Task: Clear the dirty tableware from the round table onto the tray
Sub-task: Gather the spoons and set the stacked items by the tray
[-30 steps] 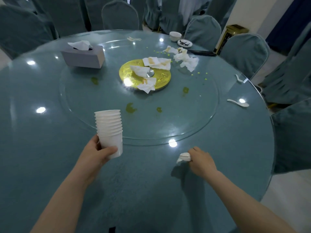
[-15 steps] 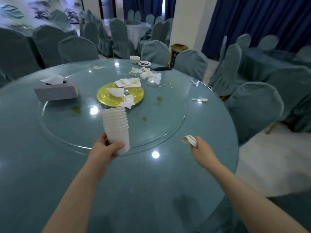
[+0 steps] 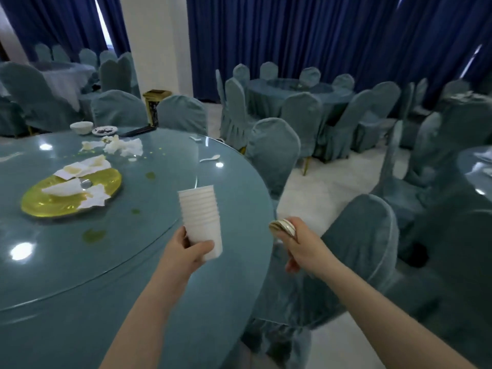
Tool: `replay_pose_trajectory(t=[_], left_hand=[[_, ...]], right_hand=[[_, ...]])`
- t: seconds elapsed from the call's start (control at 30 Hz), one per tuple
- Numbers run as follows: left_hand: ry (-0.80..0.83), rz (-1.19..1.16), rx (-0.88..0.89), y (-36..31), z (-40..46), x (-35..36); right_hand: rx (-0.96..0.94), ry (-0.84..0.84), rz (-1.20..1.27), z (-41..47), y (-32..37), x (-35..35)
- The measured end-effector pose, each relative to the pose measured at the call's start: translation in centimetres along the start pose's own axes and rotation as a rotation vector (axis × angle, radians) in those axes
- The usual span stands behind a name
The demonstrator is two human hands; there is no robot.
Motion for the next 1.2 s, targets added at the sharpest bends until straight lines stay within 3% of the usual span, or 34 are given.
replay_pose_trajectory(t=[0.23, 0.47, 0.83, 1.07, 1.2], left_hand=[[0.25, 0.072, -0.02, 2.0, -0.3, 12.9], [0.382, 0.04, -0.04, 5.1, -0.2, 28.2], [0.37, -0.028, -0.077, 13.5, 0.8, 48.7], [0.359, -0.009, -0.109, 16.1, 4.0, 56.2], [0.301, -0.008, -0.114, 17.5, 8.1, 58.7]], right_hand=[[0.07, -0.182, -0.05, -4.4, -6.8, -13.0], [0.16, -0.275, 0.062, -7.4, -15.2, -26.0], [0.279, -0.404, 0.25, -8.2, -30.2, -44.6], [0.348, -0.415, 0.318, -3.2, -35.4, -50.5], [0.355, -0.331, 0.452, 3.0, -36.3, -52.5]])
Point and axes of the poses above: each hand's wrist, its own z-axis towards the middle knuckle, its own x-axis out of the palm, y = z × x, the point moved 9 cm from there along z, towards the middle knuckle, and after that the axes turned 8 degrees about x, right-handed, at the moved point
